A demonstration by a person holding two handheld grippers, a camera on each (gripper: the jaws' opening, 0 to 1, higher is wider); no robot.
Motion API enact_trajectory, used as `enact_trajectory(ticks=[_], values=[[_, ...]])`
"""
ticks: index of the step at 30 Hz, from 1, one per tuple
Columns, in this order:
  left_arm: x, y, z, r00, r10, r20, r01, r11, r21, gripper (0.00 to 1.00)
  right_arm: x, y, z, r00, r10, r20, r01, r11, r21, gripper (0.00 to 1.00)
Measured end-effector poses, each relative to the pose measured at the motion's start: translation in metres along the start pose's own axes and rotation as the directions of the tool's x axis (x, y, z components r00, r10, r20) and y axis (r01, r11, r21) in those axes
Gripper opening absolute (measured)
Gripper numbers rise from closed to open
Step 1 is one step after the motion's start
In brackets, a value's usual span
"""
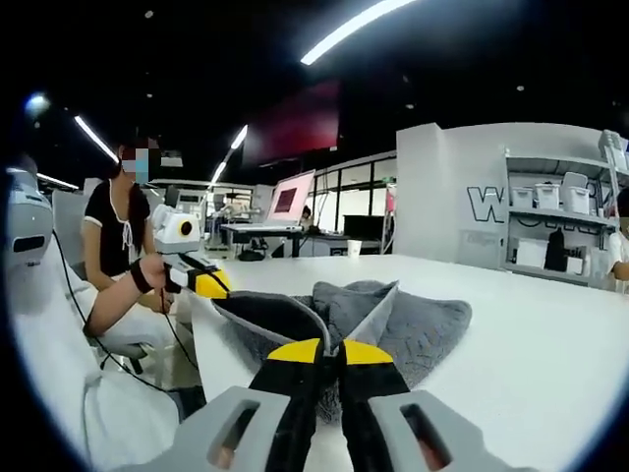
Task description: Open the folded towel by lifting each exposed corner and separating the folded layers until the towel lies flat within the target outline without major curled edges
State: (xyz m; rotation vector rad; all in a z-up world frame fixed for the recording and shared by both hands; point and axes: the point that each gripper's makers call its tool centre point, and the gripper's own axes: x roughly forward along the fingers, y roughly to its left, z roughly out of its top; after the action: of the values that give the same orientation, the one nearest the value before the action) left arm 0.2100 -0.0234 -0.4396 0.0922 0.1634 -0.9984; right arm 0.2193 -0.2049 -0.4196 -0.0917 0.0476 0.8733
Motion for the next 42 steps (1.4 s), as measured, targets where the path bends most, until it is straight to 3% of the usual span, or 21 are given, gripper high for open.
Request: enact_trajectory(ticks=[6,14,19,26,32,36,42], values=[[-0.003,-0.012,0.003,0.999,-0.050,-0.015,0.051,0.999,0.016,0.02,-0.005,0.005,-0.001,0.999,0.028,-0.022,-0.028,0.999,-0.018,0.00],[-0.008,-0.009,-0.004,0.997,-0.064,-0.052,0.065,0.998,0.025,0.02,-0.010,0.013,-0.005,0.995,0.075,-0.065,-0.078,0.996,-0.051,0.00],[-0.009,-0.016,-0.005,0.992,-0.109,-0.060,0.111,0.993,0.026,0.02,-0.011,0.016,-0.009,0.991,0.085,-0.099,-0.094,0.992,-0.090,0.00],[-0.011,-0.018,-0.019,0.983,-0.127,-0.133,0.135,0.989,0.060,0.03,-0.017,0.018,-0.014,0.984,0.119,-0.130,-0.131,0.987,-0.088,0.00],[-0.010,-0.020,-0.025,0.977,-0.139,-0.161,0.151,0.987,0.064,0.03,-0.019,0.021,-0.021,0.977,0.134,-0.164,-0.150,0.985,-0.090,0.00],[-0.013,-0.021,-0.028,0.974,-0.127,-0.190,0.155,0.977,0.143,0.03,-0.020,0.023,-0.026,0.971,0.146,-0.192,-0.164,0.983,-0.084,0.00],[-0.016,-0.022,-0.030,0.969,-0.126,-0.211,0.162,0.973,0.163,0.03,-0.024,0.024,-0.030,0.964,0.154,-0.215,-0.176,0.981,-0.086,0.00]])
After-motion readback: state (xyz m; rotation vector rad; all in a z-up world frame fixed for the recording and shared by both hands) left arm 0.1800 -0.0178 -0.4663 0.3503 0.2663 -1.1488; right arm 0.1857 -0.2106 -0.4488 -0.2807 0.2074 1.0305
